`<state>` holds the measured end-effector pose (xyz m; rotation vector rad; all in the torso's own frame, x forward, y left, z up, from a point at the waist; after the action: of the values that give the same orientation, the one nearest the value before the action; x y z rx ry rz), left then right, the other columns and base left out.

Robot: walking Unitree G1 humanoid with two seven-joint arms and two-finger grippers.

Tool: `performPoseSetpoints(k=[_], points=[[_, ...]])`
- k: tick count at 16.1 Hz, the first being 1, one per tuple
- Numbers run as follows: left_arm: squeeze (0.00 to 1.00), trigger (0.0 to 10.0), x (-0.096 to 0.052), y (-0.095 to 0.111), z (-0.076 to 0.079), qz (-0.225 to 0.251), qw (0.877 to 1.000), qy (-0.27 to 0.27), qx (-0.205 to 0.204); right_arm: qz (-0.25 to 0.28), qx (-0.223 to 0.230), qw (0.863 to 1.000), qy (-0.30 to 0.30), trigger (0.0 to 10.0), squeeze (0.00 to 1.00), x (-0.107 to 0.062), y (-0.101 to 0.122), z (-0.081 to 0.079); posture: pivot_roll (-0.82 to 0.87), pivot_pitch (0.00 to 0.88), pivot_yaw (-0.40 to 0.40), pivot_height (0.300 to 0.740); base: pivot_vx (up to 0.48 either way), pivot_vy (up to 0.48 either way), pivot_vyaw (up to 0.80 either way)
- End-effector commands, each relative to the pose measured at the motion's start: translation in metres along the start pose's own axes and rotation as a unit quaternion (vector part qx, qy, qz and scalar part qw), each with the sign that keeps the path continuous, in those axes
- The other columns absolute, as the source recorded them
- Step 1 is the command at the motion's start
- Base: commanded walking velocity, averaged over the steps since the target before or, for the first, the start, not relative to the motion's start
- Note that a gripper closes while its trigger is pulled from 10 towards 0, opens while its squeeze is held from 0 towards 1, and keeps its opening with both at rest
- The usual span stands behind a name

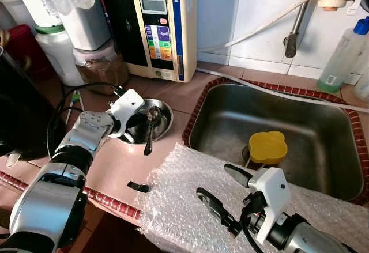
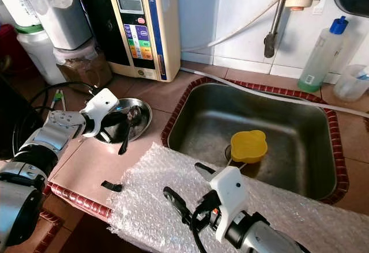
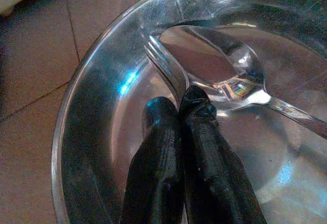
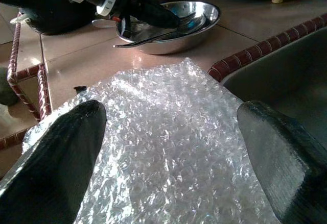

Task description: Kitchen organization

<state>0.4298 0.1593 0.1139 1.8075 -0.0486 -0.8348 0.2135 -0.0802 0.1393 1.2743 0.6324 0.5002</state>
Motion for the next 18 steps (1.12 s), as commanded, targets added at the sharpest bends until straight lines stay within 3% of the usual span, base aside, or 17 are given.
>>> performPoseSetpoints(k=[1, 3, 5, 8, 10, 13, 16, 17, 18], points=[[0.0, 0.0, 0.0, -0.01, -0.003, -0.019, 1.0, 0.012, 0.016, 0.006, -0.002, 1.0, -0.002, 10.0, 0.0, 0.0, 0.003, 0.003, -0.08, 0.058, 0.097, 0.74, 0.0, 0.0, 0.0], [0.0, 0.0, 0.0, -0.01, -0.004, -0.018, 0.999, 0.016, 0.023, 0.006, -0.003, 1.0, -0.003, 10.0, 0.0, 0.0, 0.003, 0.003, -0.08, 0.058, 0.097, 0.74, 0.0, 0.0, 0.0], [0.0, 0.0, 0.0, 0.002, -0.006, 0.014, 0.997, 0.039, 0.061, 0.007, -0.007, 1.0, -0.011, 10.0, 0.0, 0.0, 0.003, 0.006, -0.08, 0.055, 0.095, 0.74, 0.0, 0.0, 0.0], [0.0, 0.0, 0.001, 0.008, -0.007, 0.035, 0.996, 0.05, 0.065, 0.009, -0.01, 1.0, -0.018, 10.0, 0.0, 0.0, 0.004, 0.009, -0.08, 0.053, 0.094, 0.74, 0.0, 0.0, 0.0], [0.0, 0.0, -0.004, 0.028, -0.007, 0.096, 0.992, 0.054, 0.067, 0.011, -0.018, 0.999, -0.034, 10.0, 0.0, 0.001, 0.005, 0.019, -0.08, 0.051, 0.094, 0.74, 0.0, 0.0, 0.0], [0.0, 0.0, -0.01, 0.041, -0.01, 0.141, 0.986, 0.066, 0.063, 0.012, -0.022, 0.999, -0.046, 10.0, 0.0, 0.003, 0.005, 0.028, -0.07, 0.051, 0.094, 0.74, 0.0, 0.0, 0.0], [0.0, 0.0, -0.017, 0.059, -0.007, 0.219, 0.973, 0.063, 0.028, 0.017, -0.028, 0.997, -0.064, 10.0, 0.0, 0.002, 0.008, 0.031, -0.07, 0.053, 0.09, 0.74, 0.0, 0.0, 0.0], [0.0, 0.0, -0.018, 0.064, -0.001, 0.239, 0.97, 0.044, 0.008, 0.018, -0.029, 0.997, -0.067, 10.0, 0.0, 0.002, 0.009, 0.031, -0.07, 0.053, 0.09, 0.74, 0.0, 0.0, 0.0], [0.0, 0.0, -0.021, 0.08, 0.011, 0.283, 0.958, -0.005, -0.038, 0.021, -0.032, 0.997, -0.072, 10.0, 0.0, 0.002, 0.011, 0.032, -0.07, 0.053, 0.084, 0.74, 0.0, 0.0, 0.0]])
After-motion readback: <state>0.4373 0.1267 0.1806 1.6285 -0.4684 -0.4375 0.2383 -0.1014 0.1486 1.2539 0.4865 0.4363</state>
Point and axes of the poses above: a point about 5 cm out from each wrist's last joint towards the gripper, its own x axis pointing out of the wrist towards the gripper, its own y axis along the axis of the wrist's last joint, z = x × y, the point moved 6 cm from there along x, pointing out of the wrist towards the gripper, and after that the axes turned 14 degrees about -x, right-handed, at the moved point
